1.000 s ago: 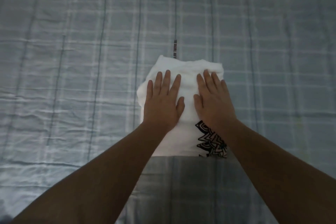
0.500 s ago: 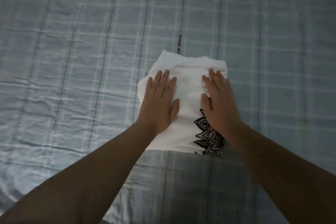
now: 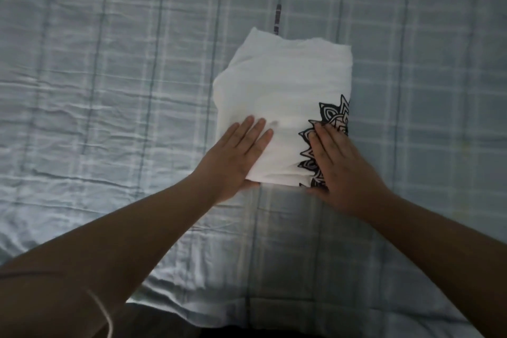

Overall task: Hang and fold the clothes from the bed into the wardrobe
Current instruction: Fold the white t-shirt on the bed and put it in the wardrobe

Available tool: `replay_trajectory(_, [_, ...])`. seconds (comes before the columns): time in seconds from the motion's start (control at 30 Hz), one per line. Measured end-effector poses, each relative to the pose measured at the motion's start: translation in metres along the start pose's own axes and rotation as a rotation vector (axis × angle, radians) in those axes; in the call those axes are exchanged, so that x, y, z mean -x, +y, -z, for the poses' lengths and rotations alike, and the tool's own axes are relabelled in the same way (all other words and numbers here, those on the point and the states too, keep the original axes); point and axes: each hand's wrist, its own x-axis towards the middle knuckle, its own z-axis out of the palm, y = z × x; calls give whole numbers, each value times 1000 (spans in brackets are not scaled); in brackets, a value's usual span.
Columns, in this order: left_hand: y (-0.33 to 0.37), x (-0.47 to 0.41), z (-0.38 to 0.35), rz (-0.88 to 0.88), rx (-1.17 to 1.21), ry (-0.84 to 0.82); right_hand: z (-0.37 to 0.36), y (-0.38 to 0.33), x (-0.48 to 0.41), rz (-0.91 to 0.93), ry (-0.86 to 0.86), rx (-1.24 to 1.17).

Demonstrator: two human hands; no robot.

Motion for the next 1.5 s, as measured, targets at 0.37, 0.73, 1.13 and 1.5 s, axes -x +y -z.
replay_trajectory(0.37, [5, 10, 21, -2, 29, -67, 16, -10, 6, -94, 50, -86])
replay_trajectory(0.73, [65, 96, 4, -33, 223, -312, -7, -89, 89, -116, -214, -291])
replay_trajectory(1.13, [-41, -11, 129, 447, 1120, -522, 114, 21, 15, -521, -243, -1002])
replay_trajectory(1.5, [-31, -29, 88, 953, 1426, 227, 61, 4, -34, -998, 316, -960])
